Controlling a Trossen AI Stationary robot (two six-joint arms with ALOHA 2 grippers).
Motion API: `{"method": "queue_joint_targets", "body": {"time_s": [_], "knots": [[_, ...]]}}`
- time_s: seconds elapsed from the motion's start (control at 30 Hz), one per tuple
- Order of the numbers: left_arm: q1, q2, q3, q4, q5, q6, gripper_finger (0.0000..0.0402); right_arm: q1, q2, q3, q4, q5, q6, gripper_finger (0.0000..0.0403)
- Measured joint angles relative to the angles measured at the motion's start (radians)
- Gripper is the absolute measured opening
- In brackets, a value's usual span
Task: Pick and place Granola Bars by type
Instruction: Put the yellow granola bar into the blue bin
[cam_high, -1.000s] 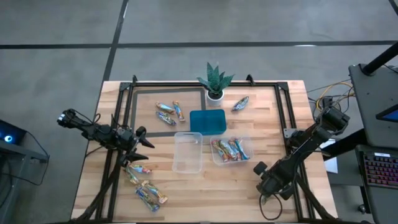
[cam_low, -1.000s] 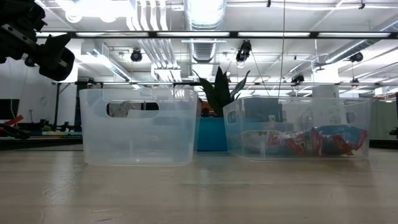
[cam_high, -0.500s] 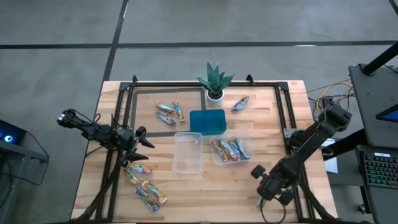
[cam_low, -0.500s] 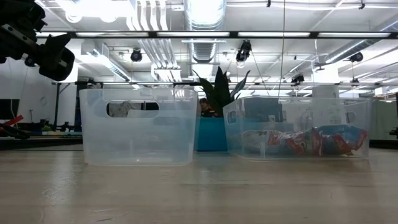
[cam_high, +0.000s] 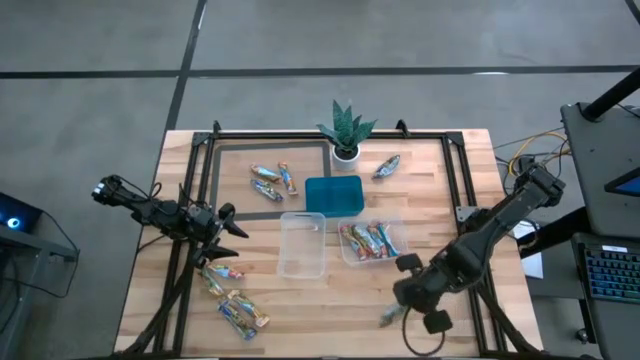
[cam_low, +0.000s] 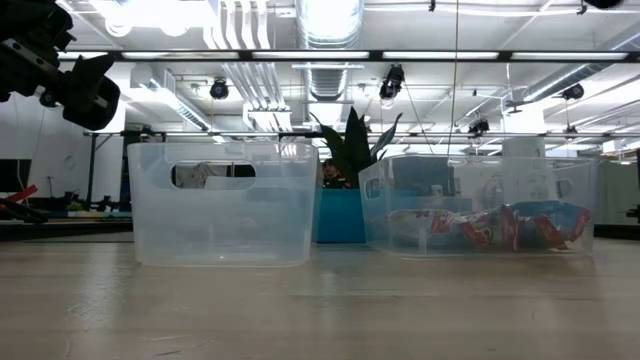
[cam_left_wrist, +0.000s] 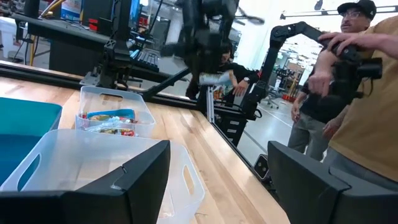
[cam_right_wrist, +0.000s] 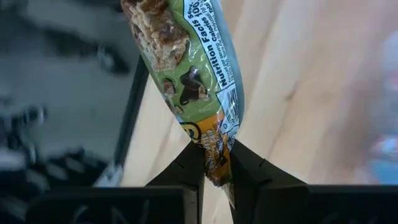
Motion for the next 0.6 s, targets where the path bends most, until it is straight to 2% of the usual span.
{"method": "queue_joint_targets", "body": {"time_s": [0.3,0.6], "knots": [[0.000,0.000,0.000,0.000,0.000,0.000,0.0250,-0.143,0.000,0.175,-0.027,0.107,0.368,0.0032],[0.000,0.000,0.000,0.000,0.000,0.000,0.0250,-0.315,-0.001,0.213,-0.021,0.209,0.667,0.0031]]}}
